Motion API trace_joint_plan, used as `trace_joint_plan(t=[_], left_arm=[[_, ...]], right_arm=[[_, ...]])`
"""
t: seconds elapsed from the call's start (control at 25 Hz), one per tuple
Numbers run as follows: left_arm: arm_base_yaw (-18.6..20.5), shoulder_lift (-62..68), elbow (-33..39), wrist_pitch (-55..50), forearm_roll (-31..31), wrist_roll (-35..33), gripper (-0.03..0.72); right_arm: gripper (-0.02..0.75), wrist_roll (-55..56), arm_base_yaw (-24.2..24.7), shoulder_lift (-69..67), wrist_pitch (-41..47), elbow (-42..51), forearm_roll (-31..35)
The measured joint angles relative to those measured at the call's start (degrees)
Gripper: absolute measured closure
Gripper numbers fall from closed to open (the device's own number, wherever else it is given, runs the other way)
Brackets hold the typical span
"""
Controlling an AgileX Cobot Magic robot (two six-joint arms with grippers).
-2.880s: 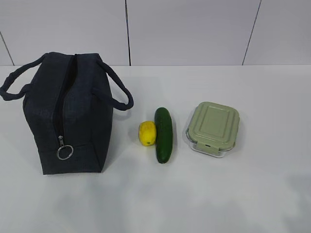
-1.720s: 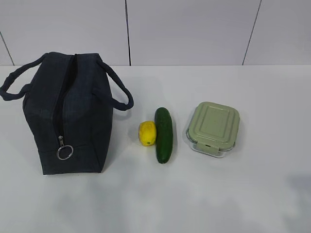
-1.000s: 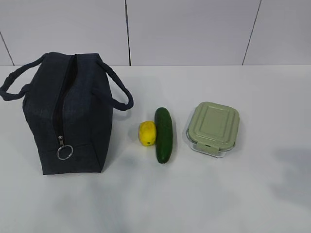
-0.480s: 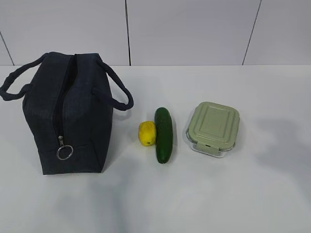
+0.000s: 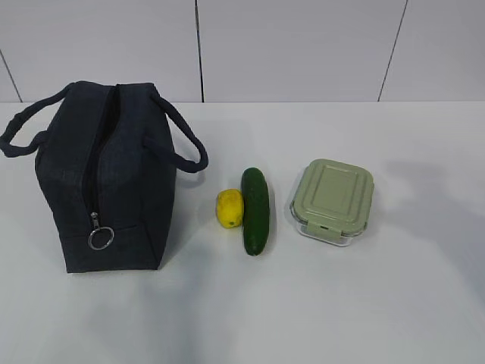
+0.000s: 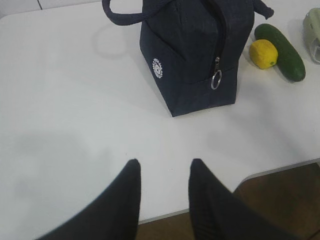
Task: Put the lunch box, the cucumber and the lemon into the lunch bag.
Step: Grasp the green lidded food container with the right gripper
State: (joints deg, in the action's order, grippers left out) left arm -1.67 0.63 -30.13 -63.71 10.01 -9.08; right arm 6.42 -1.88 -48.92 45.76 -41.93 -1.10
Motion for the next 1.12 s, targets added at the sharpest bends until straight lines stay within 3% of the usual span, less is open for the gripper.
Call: trace_joint_plan(t=[0.48,0.92,1.12], left_arm=[[0.0,0.0,0.0,0.0,0.0,0.0,0.452],[0.0,0.0,0.0,0.0,0.0,0.0,0.452],[0.0,0.0,0.0,0.0,0.0,0.0,0.452]], right_arm=[[0.374,0.17,0.0,-15.93,-0.79,-7.48,7.44],[0.374,-9.88,0.0,-26.54,-0.34,-11.58,26.65],[0.374,-14.51,2.3,-30.78,1.58,-13.07,34.63]])
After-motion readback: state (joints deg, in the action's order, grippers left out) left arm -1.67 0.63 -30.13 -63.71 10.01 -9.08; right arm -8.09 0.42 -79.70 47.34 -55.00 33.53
